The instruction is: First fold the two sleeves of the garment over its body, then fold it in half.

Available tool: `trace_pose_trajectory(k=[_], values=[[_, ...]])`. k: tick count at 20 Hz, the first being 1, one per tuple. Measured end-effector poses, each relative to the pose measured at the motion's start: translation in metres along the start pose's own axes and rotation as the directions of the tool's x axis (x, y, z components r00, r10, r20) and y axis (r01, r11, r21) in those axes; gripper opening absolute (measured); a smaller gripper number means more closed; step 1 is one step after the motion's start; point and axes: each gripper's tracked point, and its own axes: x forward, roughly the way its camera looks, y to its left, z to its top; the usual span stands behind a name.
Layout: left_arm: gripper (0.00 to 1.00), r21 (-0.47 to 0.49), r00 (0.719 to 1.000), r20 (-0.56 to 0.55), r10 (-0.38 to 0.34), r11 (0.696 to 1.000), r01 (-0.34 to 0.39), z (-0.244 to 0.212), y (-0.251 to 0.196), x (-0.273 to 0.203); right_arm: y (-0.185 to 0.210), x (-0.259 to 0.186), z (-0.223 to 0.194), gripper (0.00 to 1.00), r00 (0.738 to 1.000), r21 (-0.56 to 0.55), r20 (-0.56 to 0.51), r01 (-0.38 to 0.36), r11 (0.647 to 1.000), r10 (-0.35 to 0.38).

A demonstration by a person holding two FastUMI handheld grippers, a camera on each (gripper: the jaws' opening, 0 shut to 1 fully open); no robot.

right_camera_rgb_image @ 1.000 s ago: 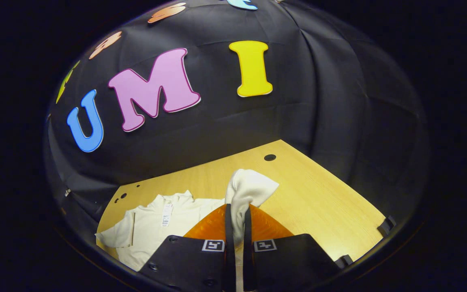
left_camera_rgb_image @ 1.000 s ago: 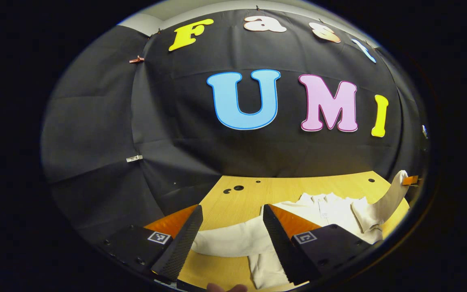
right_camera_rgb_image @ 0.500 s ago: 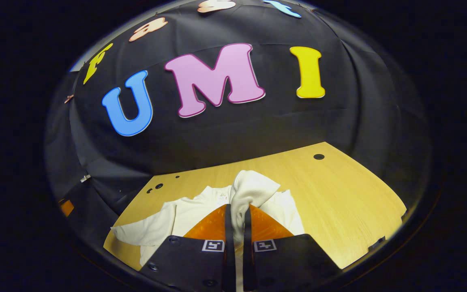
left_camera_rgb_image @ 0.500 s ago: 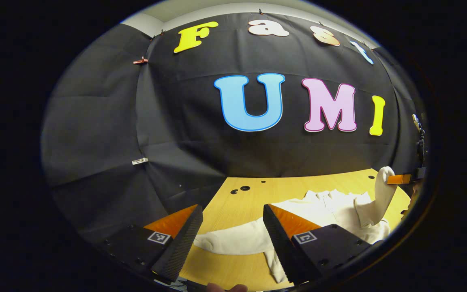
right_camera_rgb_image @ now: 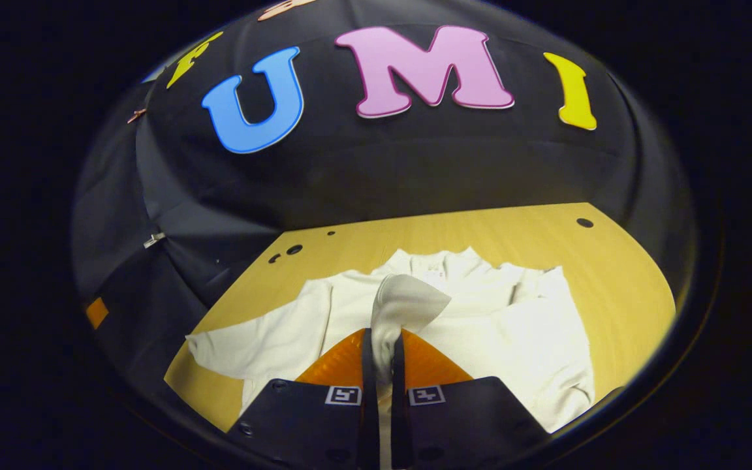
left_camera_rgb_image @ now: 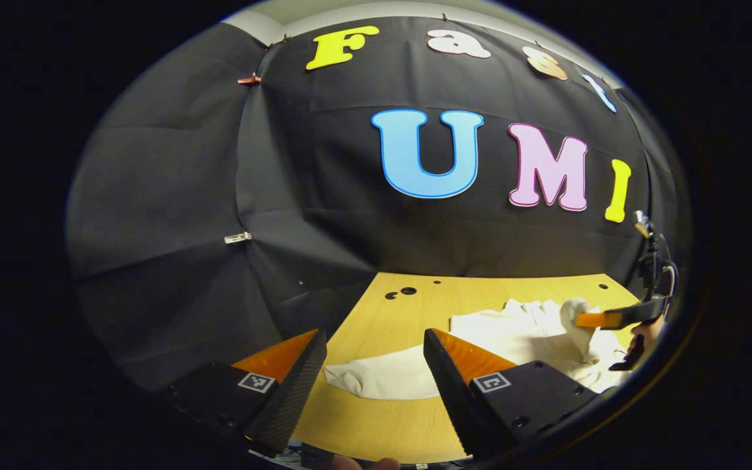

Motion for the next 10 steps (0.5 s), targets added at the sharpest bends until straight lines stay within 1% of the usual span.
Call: trace_pose_trajectory(k=[3, 5, 9, 10], values=[[0.94, -0.023, 0.999, -0.036, 0.014, 1.000, -0.015, -0.019, 0.010, 0.017, 0.016, 0.023, -0.029, 0.11, 0.998, -0.019, -0.068, -0.010, 1.000, 0.009], [0.94, -0.010, 0.997, -0.068, 0.031, 0.999, -0.032, -0.034, 0.015, 0.030, 0.026, 0.035, -0.045, 0.12, 0.994, -0.016, -0.105, -0.021, 1.000, 0.020], [0.95, 0.002, 0.996, -0.089, 0.029, 1.000, -0.029, -0.050, 0.021, 0.049, 0.034, 0.046, -0.069, 0.17, 0.984, -0.007, -0.176, -0.034, 0.999, 0.032], [0.95, 0.011, 0.995, -0.098, 0.038, 0.999, -0.037, -0.055, 0.023, 0.053, 0.036, 0.048, -0.073, 0.20, 0.981, -0.005, -0.189, -0.039, 0.999, 0.038]])
